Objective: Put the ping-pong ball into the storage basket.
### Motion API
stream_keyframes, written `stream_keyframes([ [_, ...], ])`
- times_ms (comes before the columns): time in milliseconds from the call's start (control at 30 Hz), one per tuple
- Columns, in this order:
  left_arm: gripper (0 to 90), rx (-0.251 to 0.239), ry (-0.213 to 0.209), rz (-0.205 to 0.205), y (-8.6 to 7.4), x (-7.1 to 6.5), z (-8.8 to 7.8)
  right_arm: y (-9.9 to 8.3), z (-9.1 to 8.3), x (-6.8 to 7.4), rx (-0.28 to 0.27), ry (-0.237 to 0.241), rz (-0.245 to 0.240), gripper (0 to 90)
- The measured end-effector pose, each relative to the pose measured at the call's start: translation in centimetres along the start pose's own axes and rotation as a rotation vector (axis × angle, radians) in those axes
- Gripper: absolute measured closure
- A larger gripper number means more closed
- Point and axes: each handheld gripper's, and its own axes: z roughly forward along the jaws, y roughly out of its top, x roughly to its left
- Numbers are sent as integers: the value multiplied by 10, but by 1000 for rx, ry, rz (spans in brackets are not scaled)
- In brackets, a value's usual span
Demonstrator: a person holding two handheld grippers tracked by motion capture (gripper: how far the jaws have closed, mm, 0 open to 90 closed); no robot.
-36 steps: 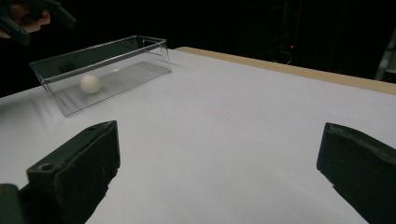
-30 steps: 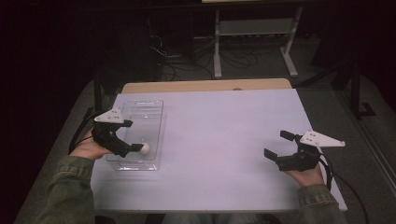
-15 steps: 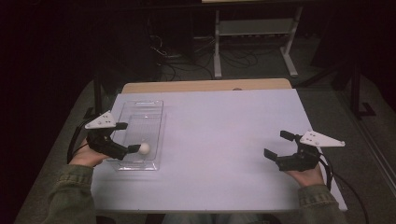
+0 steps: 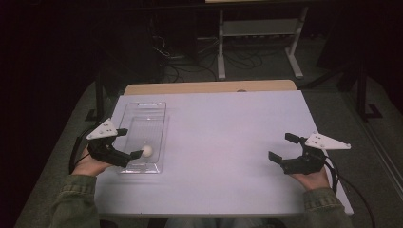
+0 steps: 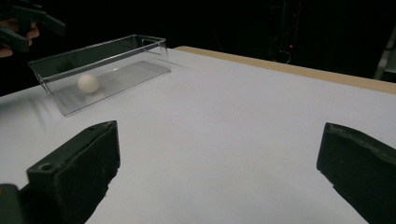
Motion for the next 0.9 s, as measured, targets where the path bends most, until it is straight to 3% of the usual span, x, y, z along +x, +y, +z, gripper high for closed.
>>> stream_keyframes([
  [433, 0, -87, 49, -59, -12, -4, -4, 0, 0, 0, 1, 0, 0, 0],
  [900, 0, -124, 89, -115, -27, -3, -6, 0, -1, 1, -3, 0, 3, 0],
])
